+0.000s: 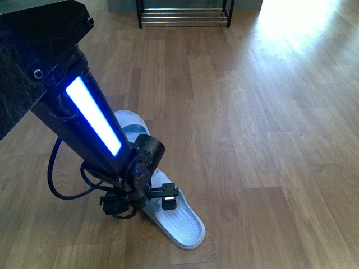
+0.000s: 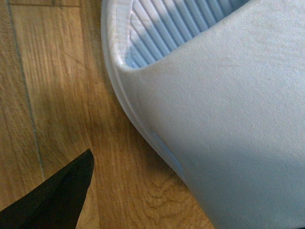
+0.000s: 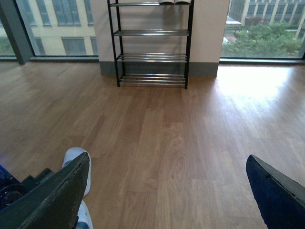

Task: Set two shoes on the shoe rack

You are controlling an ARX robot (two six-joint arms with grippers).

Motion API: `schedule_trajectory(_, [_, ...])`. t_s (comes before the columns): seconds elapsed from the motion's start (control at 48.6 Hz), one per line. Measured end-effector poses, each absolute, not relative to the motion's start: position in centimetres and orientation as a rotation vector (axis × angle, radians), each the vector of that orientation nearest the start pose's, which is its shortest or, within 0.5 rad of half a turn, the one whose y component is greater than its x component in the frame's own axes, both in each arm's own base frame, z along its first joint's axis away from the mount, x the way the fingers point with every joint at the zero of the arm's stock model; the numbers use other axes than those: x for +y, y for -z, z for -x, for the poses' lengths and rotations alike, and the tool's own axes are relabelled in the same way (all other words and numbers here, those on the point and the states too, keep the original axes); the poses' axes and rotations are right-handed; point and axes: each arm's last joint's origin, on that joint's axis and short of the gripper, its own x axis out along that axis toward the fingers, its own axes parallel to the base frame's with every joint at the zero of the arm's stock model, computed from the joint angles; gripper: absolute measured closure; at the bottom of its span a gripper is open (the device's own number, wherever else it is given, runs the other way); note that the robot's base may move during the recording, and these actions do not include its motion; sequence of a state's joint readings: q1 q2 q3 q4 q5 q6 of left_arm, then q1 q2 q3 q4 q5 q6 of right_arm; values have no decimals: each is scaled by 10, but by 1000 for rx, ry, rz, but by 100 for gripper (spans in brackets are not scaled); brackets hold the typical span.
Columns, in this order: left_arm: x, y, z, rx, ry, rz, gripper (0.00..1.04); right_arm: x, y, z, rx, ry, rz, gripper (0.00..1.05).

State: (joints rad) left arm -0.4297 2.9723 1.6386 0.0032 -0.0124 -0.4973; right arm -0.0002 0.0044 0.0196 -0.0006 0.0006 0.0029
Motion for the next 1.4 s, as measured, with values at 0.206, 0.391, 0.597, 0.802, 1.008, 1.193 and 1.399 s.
schedule_trajectory(0.206, [-162, 175, -383, 1304, -36, -12, 9, 0, -170, -97, -15, 1, -3, 9])
schedule_trajectory(0.391, [-156, 176, -384, 1271, -72, -90, 9, 0, -170, -97, -15, 1, -3, 9])
schedule_trajectory(0.597, [-152, 178, -382, 1270, -90, -117, 34, 0, -170, -97, -15, 1, -3, 9])
schedule_trajectory(0.802, [-149, 180, -380, 1259, -111, -146, 68, 0, -170, -97, -15, 1, -3, 9])
schedule_trajectory(1.008, [-140, 182, -377, 1250, -162, -172, 103, 0, -170, -97, -15, 0, -3, 9])
schedule_trajectory(1.193, [-134, 182, -371, 1257, -184, -190, 103, 0, -170, -97, -15, 1, -3, 9])
schedule_trajectory(1.399, [-124, 151, -357, 1266, -224, -130, 103, 0, -170, -97, -15, 1, -3, 9])
